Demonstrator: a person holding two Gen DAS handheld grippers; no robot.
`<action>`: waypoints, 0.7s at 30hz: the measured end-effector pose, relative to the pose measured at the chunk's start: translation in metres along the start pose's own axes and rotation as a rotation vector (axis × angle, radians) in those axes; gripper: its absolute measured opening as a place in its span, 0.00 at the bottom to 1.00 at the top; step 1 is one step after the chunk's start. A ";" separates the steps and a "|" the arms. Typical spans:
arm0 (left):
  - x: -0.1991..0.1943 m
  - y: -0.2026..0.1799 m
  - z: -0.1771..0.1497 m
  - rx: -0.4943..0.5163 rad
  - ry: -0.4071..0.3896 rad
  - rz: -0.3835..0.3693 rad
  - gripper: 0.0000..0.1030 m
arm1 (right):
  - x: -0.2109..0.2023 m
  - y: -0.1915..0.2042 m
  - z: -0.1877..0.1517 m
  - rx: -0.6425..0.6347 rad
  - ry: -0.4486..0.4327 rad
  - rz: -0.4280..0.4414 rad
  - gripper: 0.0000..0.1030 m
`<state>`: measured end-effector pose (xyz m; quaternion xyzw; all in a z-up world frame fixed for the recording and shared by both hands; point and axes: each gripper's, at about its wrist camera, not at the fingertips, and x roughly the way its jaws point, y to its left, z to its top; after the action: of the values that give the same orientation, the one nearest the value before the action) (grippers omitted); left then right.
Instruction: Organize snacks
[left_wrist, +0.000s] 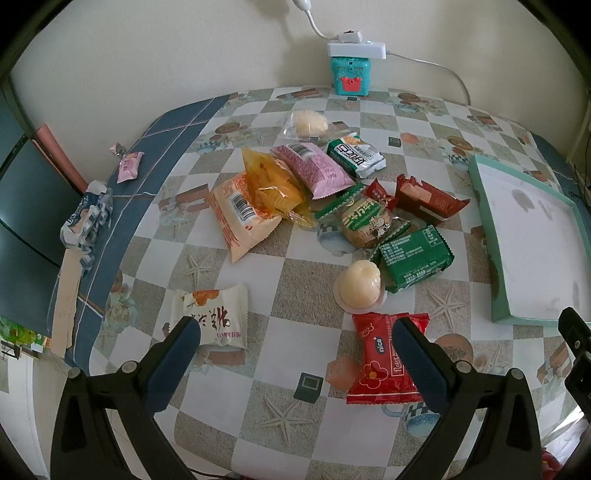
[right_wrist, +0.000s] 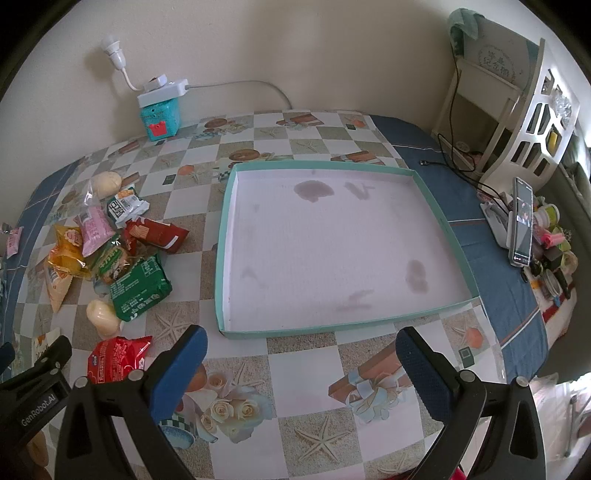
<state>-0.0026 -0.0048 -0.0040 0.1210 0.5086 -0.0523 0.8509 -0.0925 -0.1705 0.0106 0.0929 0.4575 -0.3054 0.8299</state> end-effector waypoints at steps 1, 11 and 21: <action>0.000 0.000 0.000 0.000 0.000 0.000 1.00 | 0.000 0.000 0.000 0.000 0.000 0.000 1.00; 0.002 -0.001 -0.002 -0.002 0.008 -0.003 1.00 | 0.000 0.000 0.000 0.000 0.000 -0.001 1.00; 0.002 0.000 -0.001 -0.002 0.008 -0.004 1.00 | 0.000 0.000 0.000 0.000 0.000 0.000 1.00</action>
<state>-0.0028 -0.0047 -0.0064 0.1194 0.5122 -0.0529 0.8489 -0.0924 -0.1708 0.0109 0.0928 0.4576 -0.3053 0.8299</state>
